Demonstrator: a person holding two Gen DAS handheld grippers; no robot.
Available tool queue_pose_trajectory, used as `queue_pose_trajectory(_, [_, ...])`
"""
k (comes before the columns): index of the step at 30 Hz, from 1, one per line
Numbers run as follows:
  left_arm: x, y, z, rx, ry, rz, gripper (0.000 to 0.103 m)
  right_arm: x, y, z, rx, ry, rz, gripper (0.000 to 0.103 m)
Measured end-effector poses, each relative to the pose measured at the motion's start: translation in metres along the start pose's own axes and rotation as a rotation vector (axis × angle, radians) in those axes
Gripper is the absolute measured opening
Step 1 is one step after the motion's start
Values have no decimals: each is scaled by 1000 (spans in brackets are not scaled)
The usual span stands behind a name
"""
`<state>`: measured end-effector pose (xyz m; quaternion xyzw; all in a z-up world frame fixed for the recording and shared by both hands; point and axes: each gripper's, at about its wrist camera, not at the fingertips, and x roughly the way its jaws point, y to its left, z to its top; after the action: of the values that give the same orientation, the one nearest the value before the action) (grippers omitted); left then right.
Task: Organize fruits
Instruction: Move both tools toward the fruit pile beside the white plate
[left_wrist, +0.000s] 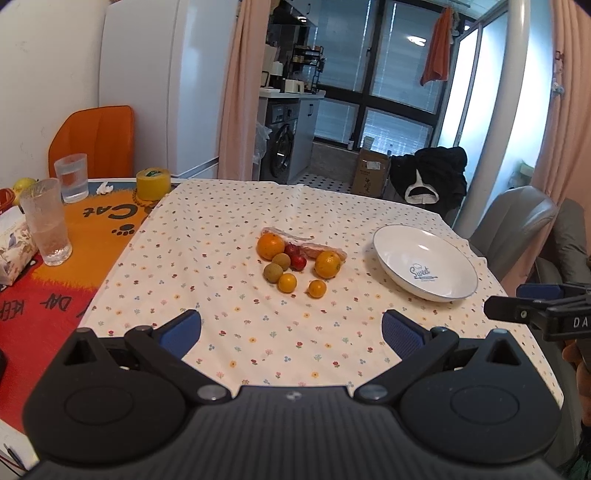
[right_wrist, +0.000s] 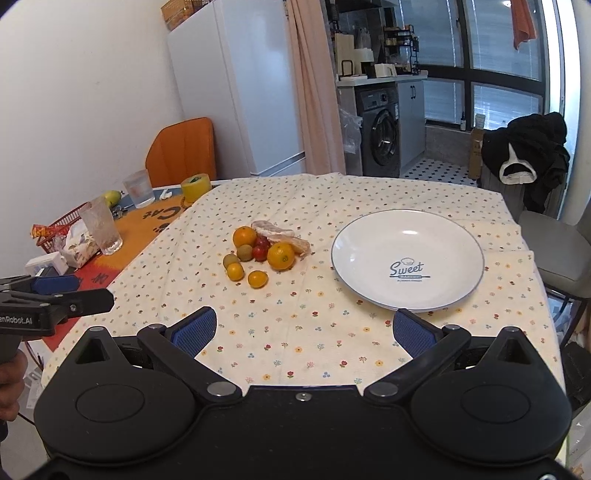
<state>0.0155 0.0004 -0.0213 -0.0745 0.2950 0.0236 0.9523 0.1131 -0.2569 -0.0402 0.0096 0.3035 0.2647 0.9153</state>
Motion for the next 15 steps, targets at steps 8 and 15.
queue_pose_trajectory(8, [17, 2, 5, 0, 2, 16, 103, 19, -8, 0, 13, 22, 24, 103])
queue_pose_trajectory(15, [34, 8, 8, -23, -20, 16, 103, 38, -7, 1, 5, 48, 43, 103])
